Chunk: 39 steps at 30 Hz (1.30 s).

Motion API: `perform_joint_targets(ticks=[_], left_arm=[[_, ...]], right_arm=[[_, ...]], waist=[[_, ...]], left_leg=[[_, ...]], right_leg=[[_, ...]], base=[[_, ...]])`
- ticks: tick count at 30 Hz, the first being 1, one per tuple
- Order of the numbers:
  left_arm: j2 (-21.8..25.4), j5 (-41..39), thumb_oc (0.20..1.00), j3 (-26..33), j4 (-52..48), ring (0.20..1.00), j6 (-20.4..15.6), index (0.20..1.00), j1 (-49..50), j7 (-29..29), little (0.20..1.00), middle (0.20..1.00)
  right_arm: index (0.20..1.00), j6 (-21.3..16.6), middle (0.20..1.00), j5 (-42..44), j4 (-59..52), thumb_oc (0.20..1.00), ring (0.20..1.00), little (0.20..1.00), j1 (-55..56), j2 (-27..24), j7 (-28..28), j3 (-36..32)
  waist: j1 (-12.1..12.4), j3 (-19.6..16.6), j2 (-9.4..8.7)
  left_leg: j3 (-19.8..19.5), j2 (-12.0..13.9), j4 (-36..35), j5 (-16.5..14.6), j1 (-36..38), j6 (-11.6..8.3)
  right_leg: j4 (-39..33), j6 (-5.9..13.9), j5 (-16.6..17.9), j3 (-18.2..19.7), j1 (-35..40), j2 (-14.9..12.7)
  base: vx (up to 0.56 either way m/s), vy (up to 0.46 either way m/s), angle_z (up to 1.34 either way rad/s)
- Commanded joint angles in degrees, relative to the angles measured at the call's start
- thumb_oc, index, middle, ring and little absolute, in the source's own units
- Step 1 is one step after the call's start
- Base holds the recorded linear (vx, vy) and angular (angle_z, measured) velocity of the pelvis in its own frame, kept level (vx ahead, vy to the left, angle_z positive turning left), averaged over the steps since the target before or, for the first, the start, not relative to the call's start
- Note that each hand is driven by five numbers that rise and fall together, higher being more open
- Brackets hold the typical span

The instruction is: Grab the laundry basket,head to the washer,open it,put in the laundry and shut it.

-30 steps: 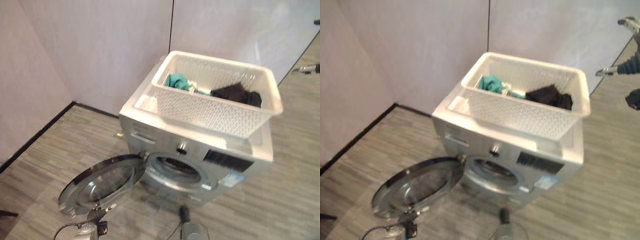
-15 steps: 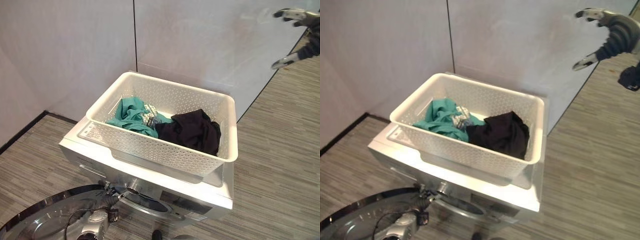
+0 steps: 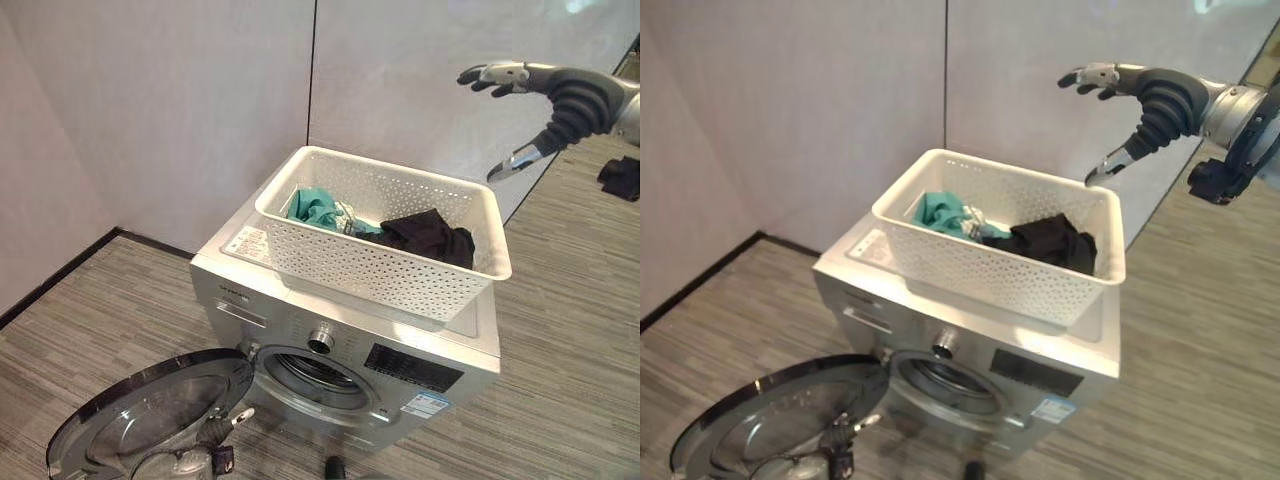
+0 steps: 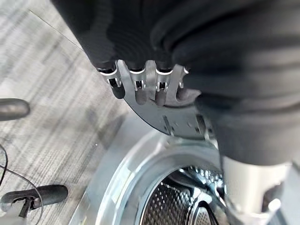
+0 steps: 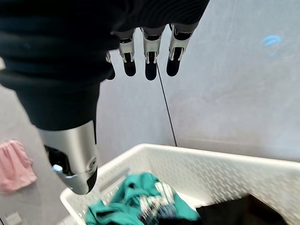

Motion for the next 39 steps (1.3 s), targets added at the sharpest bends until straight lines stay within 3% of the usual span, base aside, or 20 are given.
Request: perform_joint_targets(ticks=[1,13,23,28,39], left_arm=[[3.63,-0.48,1.0,-0.6,-3.55,1.0,-2.81,1.0,-0.76,-1.4,1.0,1.0],[3.98,-3.41,1.0,-0.7,-7.58,1.0,-2.74,1.0,1.84,-2.61,1.0,1.0],[4.58,-6.14,1.0,-2.12,-7.81,1.0,-2.95,1.0,0.45,-2.76,1.0,1.0],[4.67,-8.0,1.0,-2.98,-9.26,1.0,-3.39,1.0,-0.36,-2.76,1.0,1.0],[6.34,-12.39,1.0,-3.46,-16.31,1.0,-4.15,1.0,-1.15,-3.58,1.0,1.0]], right_arm=[[1.0,0.18,1.0,-1.18,1.34,1.0,1.0,1.0,-0.44,-4.73,2.31,1.23],[1.0,1.76,1.0,-6.41,5.31,1.0,1.0,1.0,11.09,-2.43,5.19,-3.89],[1.0,2.64,1.0,-6.88,5.55,1.0,1.0,1.0,-0.32,1.75,6.0,10.24],[1.0,2.78,1.0,-7.21,6.04,1.0,1.0,1.0,-3.11,3.98,5.72,13.87],[1.0,3.3,1.0,-14.5,5.34,1.0,1.0,1.0,-7.12,3.64,8.69,23.67]], waist=[[0.96,0.08,-2.56],[2.14,2.31,-2.21],[3.81,7.42,-1.98],[4.38,9.19,-1.66],[5.2,12.8,-0.78]], left_leg=[[0.31,2.99,3.53,-1.17,1.17,-0.35],[-0.36,2.35,1.95,-1.24,-0.37,-0.08],[-1.94,2.37,2.26,0.82,-6.12,-0.58],[-2.79,2.37,2.03,1.97,-8.51,-0.75],[-4.99,2.87,0.64,4.64,-12.81,-1.42]], right_leg=[[7.2,4.61,-7.12,0.66,-0.89,-4.49],[6.13,5.2,-6.14,0.21,-2.6,-5.46],[5.92,4.95,-5.11,-1.25,-6.81,-6.25],[5.98,4.87,-4.46,-1.87,-8.63,-6.56],[7.42,4.36,-4.83,-3.59,-12.05,-6.63]], base=[[-0.01,0.037,0.02],[-0.02,0.008,0.0],[-0.09,-0.005,0.08],[-0.05,-0.011,0.12],[-0.04,-0.02,0.13]])
